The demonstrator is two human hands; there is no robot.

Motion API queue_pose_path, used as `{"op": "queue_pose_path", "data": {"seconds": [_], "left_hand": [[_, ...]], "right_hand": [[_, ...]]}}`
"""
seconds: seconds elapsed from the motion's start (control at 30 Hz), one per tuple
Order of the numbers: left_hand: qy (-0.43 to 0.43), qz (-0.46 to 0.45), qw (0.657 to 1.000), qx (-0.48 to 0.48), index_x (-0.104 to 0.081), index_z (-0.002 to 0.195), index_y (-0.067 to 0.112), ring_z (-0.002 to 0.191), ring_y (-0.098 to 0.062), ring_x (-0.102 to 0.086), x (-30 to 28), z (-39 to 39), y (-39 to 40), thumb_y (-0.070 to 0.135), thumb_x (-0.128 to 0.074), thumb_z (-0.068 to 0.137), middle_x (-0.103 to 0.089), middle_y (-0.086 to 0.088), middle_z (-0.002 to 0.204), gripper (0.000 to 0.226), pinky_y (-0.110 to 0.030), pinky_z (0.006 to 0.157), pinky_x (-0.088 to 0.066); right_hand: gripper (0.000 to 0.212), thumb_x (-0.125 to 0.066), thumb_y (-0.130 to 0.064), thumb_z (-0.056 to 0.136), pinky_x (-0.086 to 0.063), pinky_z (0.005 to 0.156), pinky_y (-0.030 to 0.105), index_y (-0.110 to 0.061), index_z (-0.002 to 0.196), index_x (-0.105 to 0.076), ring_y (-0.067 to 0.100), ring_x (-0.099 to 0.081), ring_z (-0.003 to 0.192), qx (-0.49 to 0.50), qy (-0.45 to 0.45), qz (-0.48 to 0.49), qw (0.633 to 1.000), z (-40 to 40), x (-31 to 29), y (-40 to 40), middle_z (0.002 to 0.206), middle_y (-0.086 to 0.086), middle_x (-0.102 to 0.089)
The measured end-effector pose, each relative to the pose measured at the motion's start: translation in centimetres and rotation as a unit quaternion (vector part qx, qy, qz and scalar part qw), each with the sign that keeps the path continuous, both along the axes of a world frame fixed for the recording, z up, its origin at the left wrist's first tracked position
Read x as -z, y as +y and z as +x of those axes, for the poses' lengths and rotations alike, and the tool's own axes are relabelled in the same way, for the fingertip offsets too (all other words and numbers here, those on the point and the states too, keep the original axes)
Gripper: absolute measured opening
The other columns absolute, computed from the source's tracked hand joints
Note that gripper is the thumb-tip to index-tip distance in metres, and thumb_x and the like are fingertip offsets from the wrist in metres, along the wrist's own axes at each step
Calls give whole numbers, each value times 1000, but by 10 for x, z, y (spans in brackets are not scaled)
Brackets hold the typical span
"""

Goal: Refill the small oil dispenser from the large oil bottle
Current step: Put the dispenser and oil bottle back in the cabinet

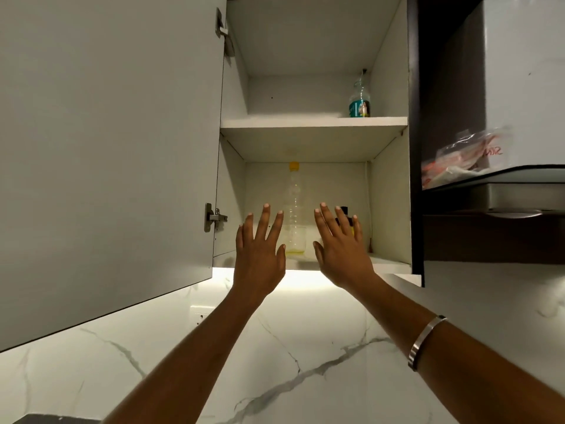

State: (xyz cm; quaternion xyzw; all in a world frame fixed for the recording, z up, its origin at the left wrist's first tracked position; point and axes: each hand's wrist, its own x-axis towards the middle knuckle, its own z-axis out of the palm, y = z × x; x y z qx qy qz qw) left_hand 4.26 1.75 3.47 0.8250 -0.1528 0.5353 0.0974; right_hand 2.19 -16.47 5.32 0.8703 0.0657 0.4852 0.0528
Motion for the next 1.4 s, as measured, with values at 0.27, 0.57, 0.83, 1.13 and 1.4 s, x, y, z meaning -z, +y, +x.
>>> {"op": "queue_pose_path", "data": {"seconds": [0.27, 0.57, 0.83, 1.13, 1.4], "left_hand": [[-41, -17, 998, -33, -25, 152, 24, 143, -34, -22, 10, -87, 23, 31, -49, 91, -17, -5, 160, 66, -49, 113, -22], [-225, -168, 957, -76, -50, 134, 18, 132, -27, -35, -34, -229, 111, 16, -51, 82, -42, -5, 143, 52, -45, 111, -17], [-335, -339, 874, -92, -45, 130, 11, 124, -32, -39, -57, -293, 181, 20, -43, 80, -39, -15, 138, 50, -43, 104, -28], [-309, -358, 874, -108, -39, 136, 8, 127, -34, -36, -55, -298, 180, 19, -49, 75, -34, -16, 142, 63, -41, 104, -25], [-276, -347, 887, -129, -36, 142, 9, 132, -34, -32, -48, -300, 180, 15, -53, 76, -29, -13, 150, 68, -39, 108, -21]], "right_hand": [[64, -27, -38, 102, 9, 117, 45, -19, 154, 5, 23, 10, 149, -19, -7, 7, 1000, -78, 9, -20, 162, -1, 11], [62, -32, -34, 101, 3, 118, 46, -19, 154, -5, 24, -2, 150, -62, -29, 8, 998, -132, -1, -18, 163, 0, -2], [61, -37, -32, 100, 1, 118, 46, -17, 154, -12, 25, -11, 149, -61, -27, 4, 998, -144, -1, -6, 162, 2, -11], [60, -42, -28, 98, -11, 118, 51, -14, 152, -23, 26, -20, 147, -83, -24, 4, 996, -148, 6, 6, 160, 4, -21], [59, -45, -27, 97, -14, 117, 51, -13, 151, -26, 26, -25, 145, -109, -27, 10, 994, -147, 10, 22, 159, 5, -25]]}}
